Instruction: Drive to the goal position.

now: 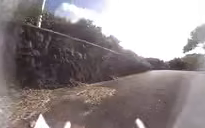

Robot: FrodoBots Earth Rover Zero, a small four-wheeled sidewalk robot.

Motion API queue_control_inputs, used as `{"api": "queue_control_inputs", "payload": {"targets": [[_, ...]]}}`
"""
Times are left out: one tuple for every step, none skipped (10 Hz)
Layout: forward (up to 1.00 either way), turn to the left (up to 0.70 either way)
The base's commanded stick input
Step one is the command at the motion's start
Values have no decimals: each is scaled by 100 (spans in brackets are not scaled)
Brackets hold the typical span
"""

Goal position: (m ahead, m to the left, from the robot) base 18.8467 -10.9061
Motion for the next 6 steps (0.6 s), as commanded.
{"api": "queue_control_inputs", "payload": {"targets": [[70,-30],[70,-30],[70,-31],[70,-31],[70,-31],[70,-31]]}}
